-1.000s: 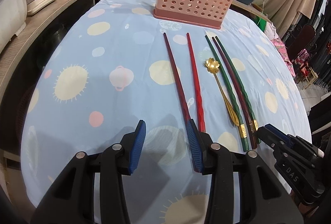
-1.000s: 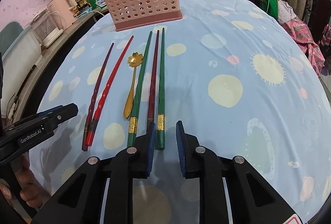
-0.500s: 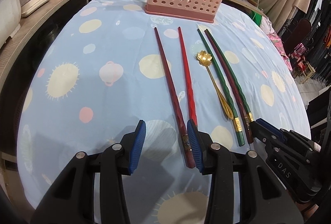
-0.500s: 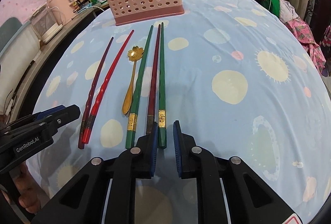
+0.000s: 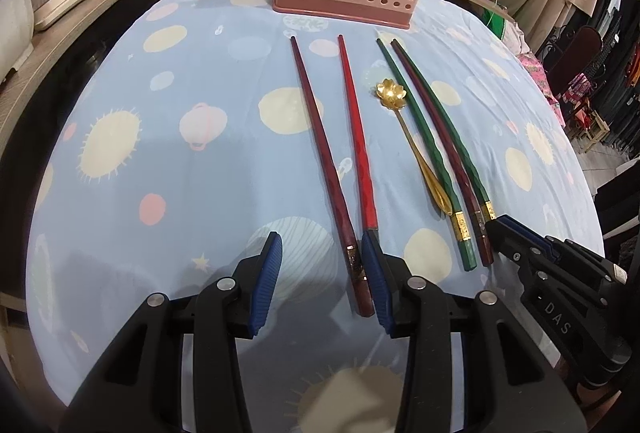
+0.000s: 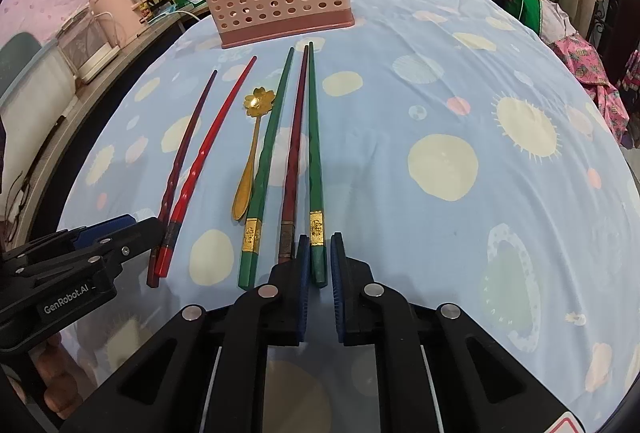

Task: Organize utensils
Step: 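Close the left tool on a dark-red chopstick while the right tool grasps another dark-red chopstick, then lift both dark-red chopsticks and carry them above the pink caddy with both tools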

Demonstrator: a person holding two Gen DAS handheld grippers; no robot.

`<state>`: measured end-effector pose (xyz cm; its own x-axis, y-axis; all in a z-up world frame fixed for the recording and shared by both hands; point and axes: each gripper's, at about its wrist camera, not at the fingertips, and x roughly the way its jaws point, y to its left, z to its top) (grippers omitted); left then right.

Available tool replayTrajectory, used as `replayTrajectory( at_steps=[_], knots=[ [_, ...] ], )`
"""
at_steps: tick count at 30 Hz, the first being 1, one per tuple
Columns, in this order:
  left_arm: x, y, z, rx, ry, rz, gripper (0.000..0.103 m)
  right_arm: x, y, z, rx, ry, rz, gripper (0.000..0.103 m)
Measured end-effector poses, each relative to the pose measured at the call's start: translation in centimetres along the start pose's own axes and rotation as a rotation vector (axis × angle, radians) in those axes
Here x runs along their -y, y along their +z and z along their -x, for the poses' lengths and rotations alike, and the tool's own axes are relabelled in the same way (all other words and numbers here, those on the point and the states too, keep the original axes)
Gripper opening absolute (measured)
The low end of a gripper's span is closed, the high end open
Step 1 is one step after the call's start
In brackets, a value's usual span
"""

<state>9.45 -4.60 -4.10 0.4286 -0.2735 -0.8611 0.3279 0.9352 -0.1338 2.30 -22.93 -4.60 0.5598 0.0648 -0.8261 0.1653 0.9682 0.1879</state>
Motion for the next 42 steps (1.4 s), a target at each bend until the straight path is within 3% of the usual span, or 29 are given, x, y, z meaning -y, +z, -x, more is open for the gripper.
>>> replayTrajectory(
  at_steps=[16, 19, 21, 25, 42],
  knots=[
    [0.2, -1.6, 0.7, 0.006, 0.016, -0.044, 0.037, 0.0, -0.1, 0.0, 0.002, 0.001, -0.005, 0.01],
    [-0.1, -1.6, 0.7, 0.006, 0.005, -0.033, 0.028, 0.0, -0.1, 0.0, 0.002, 0.001, -0.005, 0.009],
    [-0.5, -1.5, 0.8, 0.003, -0.009, -0.021, 0.016, 0.1, -0.2, 0.1, 0.003, 0.001, -0.006, 0.008],
    [-0.9, -1.5, 0.9, -0.001, -0.025, -0.003, 0.008, 0.2, -0.2, 0.2, 0.006, 0.007, -0.014, 0.007],
    [-1.2, 0.3, 4.8, 0.096, -0.068, 0.016, 0.007, 1.3, 1.4, 3.7, 0.096, 0.059, -0.079, 0.007]
  ],
)
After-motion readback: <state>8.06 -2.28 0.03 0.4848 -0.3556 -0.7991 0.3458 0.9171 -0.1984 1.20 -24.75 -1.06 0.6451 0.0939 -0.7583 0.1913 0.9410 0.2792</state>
